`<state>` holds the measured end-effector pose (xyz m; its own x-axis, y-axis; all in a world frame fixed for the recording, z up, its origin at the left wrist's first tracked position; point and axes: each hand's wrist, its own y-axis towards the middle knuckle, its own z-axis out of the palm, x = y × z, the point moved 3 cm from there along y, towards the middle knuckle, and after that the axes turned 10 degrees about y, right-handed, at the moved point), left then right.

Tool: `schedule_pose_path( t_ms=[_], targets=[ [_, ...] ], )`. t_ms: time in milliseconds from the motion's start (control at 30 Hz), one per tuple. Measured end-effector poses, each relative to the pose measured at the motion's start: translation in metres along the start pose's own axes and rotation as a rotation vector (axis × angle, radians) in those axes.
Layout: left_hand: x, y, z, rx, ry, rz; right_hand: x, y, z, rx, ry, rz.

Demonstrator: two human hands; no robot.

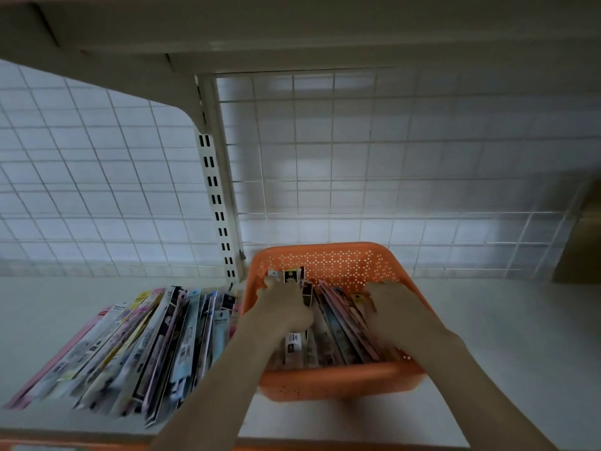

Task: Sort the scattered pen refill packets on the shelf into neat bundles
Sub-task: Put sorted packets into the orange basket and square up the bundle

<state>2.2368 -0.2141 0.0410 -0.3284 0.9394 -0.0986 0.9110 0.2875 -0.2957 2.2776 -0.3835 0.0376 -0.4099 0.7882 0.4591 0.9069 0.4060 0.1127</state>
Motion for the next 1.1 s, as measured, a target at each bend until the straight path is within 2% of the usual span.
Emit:
schedule_pose_path(
  t_ms=[233, 300, 633, 767, 833, 933, 1033, 1100],
  targets=[
    [0.037, -0.038, -0.040, -0.578, -0.247, 0.180, 0.025, 0.001, -0.009, -0.096, 0.054, -0.041],
    [0.067, -0.047, -0.037, -0.655, -0.361, 0.173, 0.044, 0.000, -0.009, -0.097, 0.094, -0.057],
    [0.258, -0.070, 0.022, -0.765, -0.447, -0.301, 0.182, -0.005, 0.048, -0.076, 0.302, -0.301],
    [0.308, -0.075, 0.025, -0.792, -0.470, -0.404, 0.226, 0.001, 0.093, 0.022, 0.279, -0.342],
    [0.322, -0.076, 0.026, -0.780, -0.474, -0.410, 0.233, 0.005, 0.115, 0.052, 0.219, -0.267],
    [0.337, -0.072, 0.029, -0.735, -0.449, -0.394, 0.224, 0.009, 0.141, 0.066, 0.130, -0.039],
    [0.343, -0.062, 0.033, -0.610, -0.420, -0.367, 0.207, 0.001, 0.157, 0.149, 0.195, 0.258],
    [0.342, -0.053, 0.038, -0.507, -0.423, -0.371, 0.200, -0.005, 0.165, 0.173, 0.191, 0.354]
  ],
)
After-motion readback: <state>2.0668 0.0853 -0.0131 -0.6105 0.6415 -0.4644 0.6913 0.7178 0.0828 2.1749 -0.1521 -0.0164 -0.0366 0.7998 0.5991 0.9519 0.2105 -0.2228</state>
